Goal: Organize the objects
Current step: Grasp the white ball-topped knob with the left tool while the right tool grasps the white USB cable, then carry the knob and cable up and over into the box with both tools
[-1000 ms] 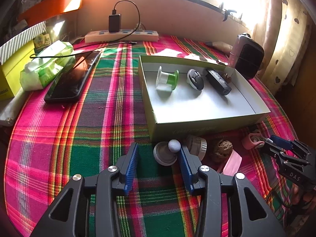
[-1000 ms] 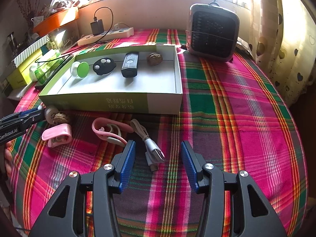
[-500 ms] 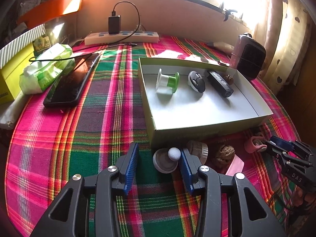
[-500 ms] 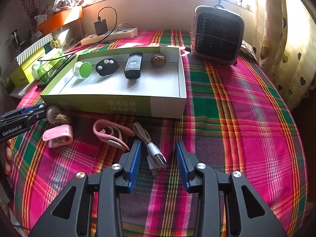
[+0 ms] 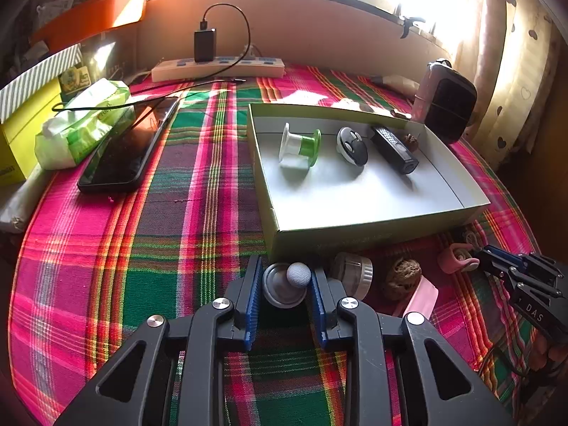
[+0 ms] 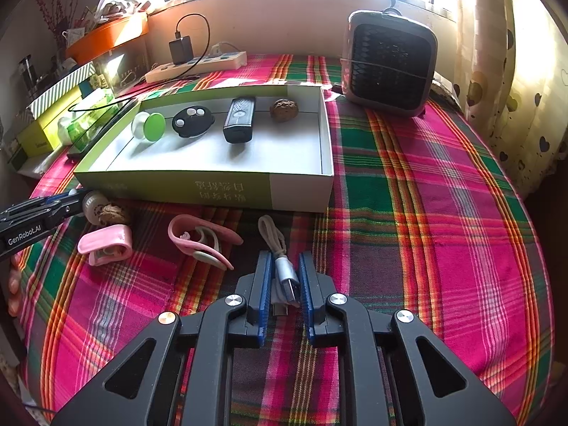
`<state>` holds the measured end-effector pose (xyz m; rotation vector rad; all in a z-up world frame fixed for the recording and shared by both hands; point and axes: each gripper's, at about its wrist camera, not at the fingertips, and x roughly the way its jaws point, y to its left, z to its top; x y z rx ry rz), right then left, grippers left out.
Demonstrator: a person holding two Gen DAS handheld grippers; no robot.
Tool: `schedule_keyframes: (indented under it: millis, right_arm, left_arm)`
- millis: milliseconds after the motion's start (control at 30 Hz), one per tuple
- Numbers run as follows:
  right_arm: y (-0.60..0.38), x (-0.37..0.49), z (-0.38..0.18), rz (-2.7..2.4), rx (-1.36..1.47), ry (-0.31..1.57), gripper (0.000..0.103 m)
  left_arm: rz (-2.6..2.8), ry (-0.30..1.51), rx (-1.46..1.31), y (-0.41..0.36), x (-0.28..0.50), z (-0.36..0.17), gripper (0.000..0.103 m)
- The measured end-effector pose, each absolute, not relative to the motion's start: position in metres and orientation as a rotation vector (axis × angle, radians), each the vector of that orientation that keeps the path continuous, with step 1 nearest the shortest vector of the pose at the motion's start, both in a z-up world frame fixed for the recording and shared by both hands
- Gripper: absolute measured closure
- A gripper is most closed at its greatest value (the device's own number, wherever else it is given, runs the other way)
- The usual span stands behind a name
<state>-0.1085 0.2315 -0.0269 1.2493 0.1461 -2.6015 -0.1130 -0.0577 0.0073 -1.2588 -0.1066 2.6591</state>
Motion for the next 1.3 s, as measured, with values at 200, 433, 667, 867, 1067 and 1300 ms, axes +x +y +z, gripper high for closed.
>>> schedule_keyframes:
  millis: [200,433,667,867,1067,1300]
  right_arm:
    - [0.2323,-0.1083,-0.0269,-2.601,1.249,0.140,0.087]
    - [0.2328,-0.1085,-0.0269,-2.601,1.249,0.139,0.087]
    - [0.2331,-0.1082,-0.0269,-2.601,1.249,0.135,0.087]
    - [0.2341,-0.1082,-0.0259,-2.607,1.243,0.129,0.089]
    - [0.2332,-0.1074,-0.0258,-2.610,1.244,0.132,0.089]
    - [0.2339,-0.1052,-0.0249,-2.616,1.239,0.119,0.090]
  left_arm:
    - [2.658,-0.108,-1.259,-0.0579,-0.1129,0.0073,0.080]
    - [2.658,-0.109,-1.259,-0.0577,-0.1126,0.0073,0.080]
    - [2.660,-0.103,-1.260,-0.0571,-0.1124,0.0075,0.080]
    - [2.662,-0.099,-1.261,-0.0575,-0.1121,0.0076,0.080]
    - [2.670,-0.103,-1.259,-0.0602,-0.1108,0.0087,0.080]
    - [2.675,-0.096,-1.251,-0.0599,-0.1087,0.0106,0.080]
